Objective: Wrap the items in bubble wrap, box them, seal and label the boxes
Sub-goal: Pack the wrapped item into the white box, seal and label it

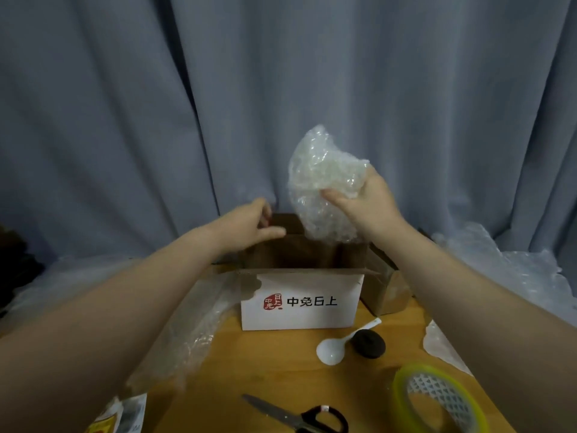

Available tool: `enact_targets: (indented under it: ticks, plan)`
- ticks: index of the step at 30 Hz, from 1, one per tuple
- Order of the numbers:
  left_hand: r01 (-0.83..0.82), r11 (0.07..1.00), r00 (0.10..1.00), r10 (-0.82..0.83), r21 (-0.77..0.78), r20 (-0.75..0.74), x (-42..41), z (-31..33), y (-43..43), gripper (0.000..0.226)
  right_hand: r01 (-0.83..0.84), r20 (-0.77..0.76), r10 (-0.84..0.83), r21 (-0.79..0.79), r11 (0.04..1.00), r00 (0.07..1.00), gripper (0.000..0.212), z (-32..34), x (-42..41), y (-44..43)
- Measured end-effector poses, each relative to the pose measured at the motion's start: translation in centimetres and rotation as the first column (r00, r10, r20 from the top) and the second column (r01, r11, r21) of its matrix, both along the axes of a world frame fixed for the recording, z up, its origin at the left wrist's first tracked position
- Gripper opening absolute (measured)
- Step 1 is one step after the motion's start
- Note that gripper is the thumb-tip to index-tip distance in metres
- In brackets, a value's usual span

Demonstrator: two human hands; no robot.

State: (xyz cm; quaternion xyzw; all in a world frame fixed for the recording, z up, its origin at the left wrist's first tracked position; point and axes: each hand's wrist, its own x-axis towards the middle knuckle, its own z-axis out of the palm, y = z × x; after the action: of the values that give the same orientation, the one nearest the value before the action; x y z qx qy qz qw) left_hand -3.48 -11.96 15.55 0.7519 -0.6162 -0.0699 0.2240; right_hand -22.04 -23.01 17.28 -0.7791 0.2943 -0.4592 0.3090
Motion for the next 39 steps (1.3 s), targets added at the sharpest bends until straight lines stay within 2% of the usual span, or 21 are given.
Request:
enact_targets:
  ticks: [2, 4, 6, 8, 11, 13, 16, 17, 19, 21, 22, 23, 24, 26, 27, 28, 30, 32, 34, 37, 39]
  plan:
    - [-0.069, 0.953, 0.967, -0.009, 0.295, 0.255, 1.4, -1.7, -0.3, 0.044, 0.050, 0.065, -0.048, -0.030, 0.998, 0.997, 0.054, -0.7, 1.3, -0.8]
    - [-0.144, 0.893, 0.904, -0.056, 0.427, 0.423, 2.0, -3.1, 0.3, 0.060, -0.036, 0.154, 0.038, -0.011, 0.999, 0.987, 0.046, -1.4, 2.4, -0.5]
    - [-0.198, 0.884, 0.863, -0.048, 0.424, 0.503, 2.4, -4.7, 1.0, 0.078, -0.172, 0.100, 0.181, -0.094, 0.981, 0.978, 0.040, -2.5, 3.7, 0.2]
    - [-0.206, 0.896, 0.859, -0.027, 0.393, 0.511, 2.5, -6.6, 1.5, 0.080, -0.285, -0.175, 0.251, -0.208, 0.936, 0.952, 0.040, -4.4, 5.0, 0.7]
    - [-0.192, 0.937, 0.893, 0.044, 0.290, 0.448, 2.6, -8.3, 1.8, 0.077, -0.328, -0.577, 0.148, -0.221, 0.918, 0.803, 0.048, -7.1, 6.8, 0.4]
    - [-0.179, 0.961, 0.902, 0.075, 0.210, 0.426, 2.7, -8.9, 2.0, 0.084, -0.288, -0.656, 0.111, -0.168, 0.943, 0.746, 0.047, -8.4, 8.2, 0.3]
    - [-0.145, 0.977, 0.917, 0.073, 0.158, 0.391, 2.6, -9.4, 2.3, 0.129, -0.050, -0.692, -0.032, -0.098, 0.994, 0.722, 0.061, -9.7, 11.1, 0.5]
    - [-0.143, 0.977, 0.923, 0.074, 0.157, 0.377, 2.6, -9.5, 2.3, 0.134, -0.006, -0.702, -0.045, -0.071, 0.997, 0.711, 0.059, -10.0, 11.9, 0.6]
    - [-0.121, 0.979, 0.937, 0.059, 0.161, 0.345, 2.6, -9.6, 2.3, 0.113, -0.123, -0.777, 0.104, 0.034, 0.992, 0.621, 0.047, -10.0, 12.7, 0.6]
    - [-0.105, 0.978, 0.931, 0.033, 0.181, 0.364, 2.5, -9.5, 2.1, 0.078, -0.309, -0.824, 0.377, 0.260, 0.915, 0.422, 0.046, -8.4, 12.0, 0.6]
    - [-0.099, 0.978, 0.926, 0.022, 0.185, 0.376, 2.6, -9.5, 2.0, 0.071, -0.333, -0.805, 0.476, 0.367, 0.868, 0.354, 0.049, -7.6, 11.2, 0.4]
    - [-0.094, 0.978, 0.925, 0.016, 0.188, 0.380, 2.7, -9.5, 1.8, 0.070, -0.307, -0.780, 0.510, 0.417, 0.856, 0.362, 0.054, -6.8, 10.5, 0.2]
    - [-0.092, 0.976, 0.924, 0.010, 0.196, 0.382, 2.9, -9.4, 1.7, 0.070, -0.283, -0.786, 0.460, 0.369, 0.885, 0.413, 0.056, -6.2, 10.0, -0.2]
    - [-0.081, 0.976, 0.930, 0.000, 0.205, 0.368, 3.2, -9.4, 1.5, 0.070, -0.247, -0.760, 0.172, 0.015, 0.969, 0.627, 0.052, -6.4, 9.8, -0.7]
    - [-0.068, 0.977, 0.935, -0.009, 0.204, 0.356, 3.4, -9.5, 1.4, 0.070, -0.277, -0.690, 0.128, -0.110, 0.954, 0.712, 0.046, -6.7, 9.8, -0.6]
    - [-0.054, 0.978, 0.938, -0.020, 0.203, 0.345, 3.6, -9.6, 1.4, 0.070, -0.360, -0.655, 0.198, -0.121, 0.925, 0.729, 0.042, -7.0, 9.7, -0.6]
    - [-0.028, 0.977, 0.944, -0.044, 0.211, 0.328, 3.9, -9.6, 1.3, 0.069, -0.416, -0.713, 0.400, 0.165, 0.894, 0.576, 0.058, -7.6, 9.4, -0.2]
    - [-0.018, 0.975, 0.945, -0.055, 0.219, 0.322, 4.1, -9.6, 1.3, 0.066, -0.230, -0.802, 0.441, 0.377, 0.897, 0.403, 0.071, -8.0, 9.1, 0.0]
    - [-0.020, 0.974, 0.943, -0.057, 0.226, 0.328, 4.1, -9.6, 1.2, 0.064, -0.161, -0.839, 0.432, 0.401, 0.902, 0.332, 0.065, -7.8, 9.8, 0.2]
    - [-0.029, 0.969, 0.931, -0.063, 0.245, 0.360, 4.0, -9.3, 1.0, 0.065, -0.199, -0.880, 0.407, 0.365, 0.909, 0.245, 0.050, -7.3, 11.3, 0.8]
    - [-0.029, 0.966, 0.928, -0.069, 0.256, 0.366, 3.9, -9.2, 0.9, 0.060, -0.223, -0.883, 0.389, 0.336, 0.915, 0.263, 0.047, -7.8, 12.0, 1.0]
